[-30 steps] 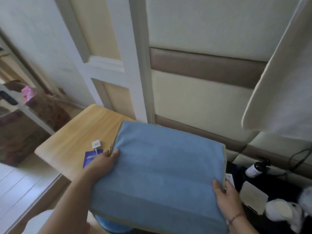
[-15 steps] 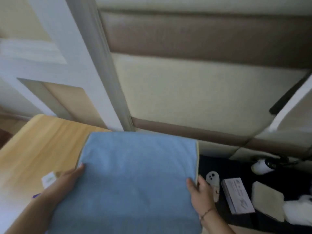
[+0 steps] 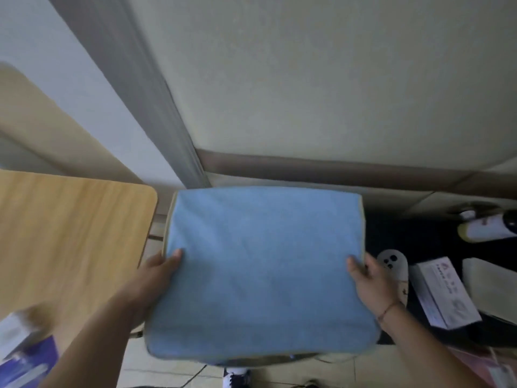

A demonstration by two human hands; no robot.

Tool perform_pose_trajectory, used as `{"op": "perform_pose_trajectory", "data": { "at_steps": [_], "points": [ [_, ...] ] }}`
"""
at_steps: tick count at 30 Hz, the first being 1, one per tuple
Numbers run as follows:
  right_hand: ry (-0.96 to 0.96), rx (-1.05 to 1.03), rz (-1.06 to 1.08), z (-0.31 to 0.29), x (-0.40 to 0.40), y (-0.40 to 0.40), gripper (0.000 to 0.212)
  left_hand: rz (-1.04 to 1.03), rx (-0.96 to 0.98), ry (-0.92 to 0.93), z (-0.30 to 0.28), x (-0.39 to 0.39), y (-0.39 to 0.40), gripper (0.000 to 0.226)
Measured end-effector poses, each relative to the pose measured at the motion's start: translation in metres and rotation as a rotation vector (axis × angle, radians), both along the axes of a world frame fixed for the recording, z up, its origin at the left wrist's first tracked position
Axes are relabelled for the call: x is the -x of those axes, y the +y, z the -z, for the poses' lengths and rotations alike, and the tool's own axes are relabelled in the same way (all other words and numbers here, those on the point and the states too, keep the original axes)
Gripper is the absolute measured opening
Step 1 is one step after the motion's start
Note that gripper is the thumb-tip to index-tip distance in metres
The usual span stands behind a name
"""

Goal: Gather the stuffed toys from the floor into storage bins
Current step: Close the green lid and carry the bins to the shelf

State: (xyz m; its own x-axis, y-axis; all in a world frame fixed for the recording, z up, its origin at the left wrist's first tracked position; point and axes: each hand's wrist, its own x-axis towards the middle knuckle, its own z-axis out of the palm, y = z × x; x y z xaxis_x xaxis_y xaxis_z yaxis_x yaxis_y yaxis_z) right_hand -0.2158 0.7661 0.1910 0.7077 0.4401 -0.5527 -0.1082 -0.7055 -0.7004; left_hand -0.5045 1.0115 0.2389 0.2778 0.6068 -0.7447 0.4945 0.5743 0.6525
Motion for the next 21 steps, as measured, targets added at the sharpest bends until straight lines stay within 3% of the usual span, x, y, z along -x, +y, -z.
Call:
{"op": "perform_pose_trajectory", "data": {
  "at_steps": [1, 7, 11, 17, 19, 21],
  "points": [
    [-0.004, 0.036, -0.029, 0.014, 0.004, 0.006, 0.030, -0.024, 0.021, 0.015, 0.016, 0.000, 0.002, 0.027],
    [-0.027, 0.062, 0.077, 0.068, 0.020, 0.018, 0.027, -0.048, -0.013, 0.084, 0.079, 0.001, 0.005, 0.033],
    [-0.022, -0.041, 0.136, 0.056, 0.014, 0.023, 0.012, -0.092, 0.026, 0.041, 0.080, -0.003, 0.005, 0.024],
    [0.024, -0.141, 0.240, 0.054, 0.016, 0.035, 0.012, 0.005, -0.151, 0.007, 0.068, -0.003, 0.050, 0.029],
    [0.067, -0.108, 0.235, 0.065, 0.018, 0.041, 0.018, 0.061, -0.226, 0.046, 0.075, -0.012, 0.055, 0.024],
    [0.061, 0.013, 0.150, 0.074, 0.019, 0.046, 0.041, 0.237, -0.325, 0.206, 0.089, -0.020, 0.050, 0.035]
  ]
}}
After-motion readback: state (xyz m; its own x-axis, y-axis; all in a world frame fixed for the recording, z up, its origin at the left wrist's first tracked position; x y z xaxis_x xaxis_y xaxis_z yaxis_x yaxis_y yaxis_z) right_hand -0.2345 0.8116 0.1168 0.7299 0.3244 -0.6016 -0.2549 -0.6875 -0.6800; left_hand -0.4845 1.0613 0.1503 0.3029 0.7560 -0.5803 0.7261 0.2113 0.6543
